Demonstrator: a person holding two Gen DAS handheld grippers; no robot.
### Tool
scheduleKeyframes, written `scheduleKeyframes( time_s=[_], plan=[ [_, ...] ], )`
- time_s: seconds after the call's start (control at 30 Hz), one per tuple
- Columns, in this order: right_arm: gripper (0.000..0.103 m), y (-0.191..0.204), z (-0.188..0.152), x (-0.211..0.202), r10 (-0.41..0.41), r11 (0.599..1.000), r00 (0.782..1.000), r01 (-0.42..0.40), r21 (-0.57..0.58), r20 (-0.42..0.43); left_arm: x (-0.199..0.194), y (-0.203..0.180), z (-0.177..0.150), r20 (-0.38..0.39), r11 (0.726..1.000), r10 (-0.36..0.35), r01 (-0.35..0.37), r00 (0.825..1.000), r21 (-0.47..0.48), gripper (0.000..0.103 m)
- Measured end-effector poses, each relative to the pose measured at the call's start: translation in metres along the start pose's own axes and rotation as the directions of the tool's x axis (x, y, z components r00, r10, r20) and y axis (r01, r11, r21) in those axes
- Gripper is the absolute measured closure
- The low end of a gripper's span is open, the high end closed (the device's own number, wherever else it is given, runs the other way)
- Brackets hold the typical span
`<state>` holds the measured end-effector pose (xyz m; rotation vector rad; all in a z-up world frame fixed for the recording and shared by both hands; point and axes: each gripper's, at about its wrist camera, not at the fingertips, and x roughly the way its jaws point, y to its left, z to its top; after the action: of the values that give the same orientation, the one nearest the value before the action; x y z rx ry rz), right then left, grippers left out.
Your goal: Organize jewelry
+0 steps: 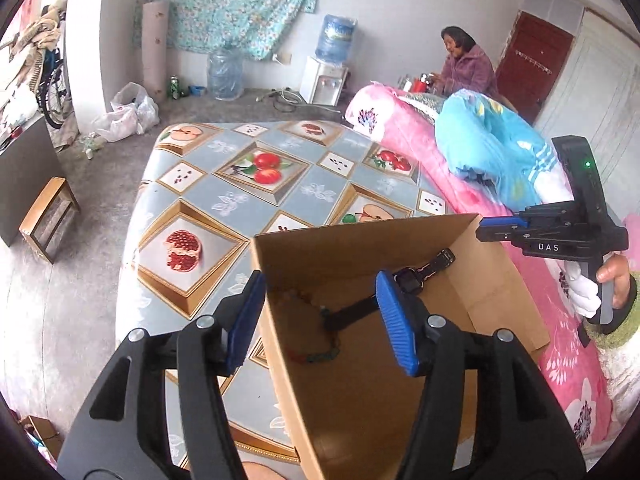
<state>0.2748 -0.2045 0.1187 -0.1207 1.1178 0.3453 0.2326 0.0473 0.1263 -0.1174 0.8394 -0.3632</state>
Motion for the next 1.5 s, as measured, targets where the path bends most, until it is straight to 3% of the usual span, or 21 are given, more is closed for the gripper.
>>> scheduleKeyframes(
  time_s=[0.2, 0.4, 0.53, 0.67, 0.83, 0.93, 1.07, 1.23, 1.3, 1.5],
  plan=[
    [0.086, -0.008, -0.013, -0.029, 0.038, 0.993, 0.996, -0.046, 0.112, 0.08, -0.032, 0.021, -0.036, 0.04, 0.997, 0.025, -0.022, 0.999, -0.08, 0.044],
    [0.073, -0.02, -0.059, -0.058, 0.022, 0.963, 0.988, -0.063, 0.263, 0.155, -0.041, 0.024, -0.073, 0.04, 0.989, -0.024, 0.029, 0.999, -0.143, 0.041],
    [0.07, -0.029, -0.1, -0.06, 0.027, 0.923, 0.986, -0.089, 0.375, 0.167, -0.051, 0.021, -0.091, 0.053, 0.982, -0.061, 0.07, 0.997, -0.174, 0.034],
    [0.068, -0.033, -0.143, -0.053, 0.011, 0.88, 0.987, -0.086, 0.467, 0.161, -0.055, 0.015, -0.106, 0.034, 0.987, -0.021, 0.026, 0.999, -0.16, 0.034],
    [0.068, -0.032, -0.19, -0.056, 0.064, 0.824, 0.973, -0.176, 0.538, 0.221, -0.068, 0.005, -0.129, 0.054, 0.989, -0.014, 0.022, 0.998, -0.147, 0.034],
    [0.068, -0.025, -0.209, -0.059, 0.08, 0.805, 0.963, -0.214, 0.553, 0.256, -0.073, -0.002, -0.147, 0.051, 0.992, -0.009, 0.015, 0.999, -0.126, 0.034],
    [0.068, -0.012, -0.227, -0.061, 0.094, 0.812, 0.956, -0.235, 0.534, 0.278, -0.072, -0.015, -0.169, 0.035, 0.996, 0.017, -0.014, 0.999, -0.093, 0.034],
    [0.069, 0.01, -0.239, -0.039, 0.15, 0.818, 0.961, -0.252, 0.518, 0.231, -0.053, -0.038, -0.192, -0.039, 0.998, 0.041, -0.042, 0.998, -0.044, 0.034],
    [0.076, 0.02, -0.239, -0.029, 0.166, 0.825, 0.963, -0.253, 0.505, 0.21, -0.046, -0.045, -0.2, -0.056, 0.999, 0.05, -0.051, 0.997, -0.015, 0.035],
    [0.082, 0.029, -0.222, -0.018, 0.188, 0.836, 0.955, -0.278, 0.473, 0.229, -0.037, -0.062, -0.192, 0.01, 0.988, 0.132, -0.133, 0.991, 0.083, 0.049]
  ],
)
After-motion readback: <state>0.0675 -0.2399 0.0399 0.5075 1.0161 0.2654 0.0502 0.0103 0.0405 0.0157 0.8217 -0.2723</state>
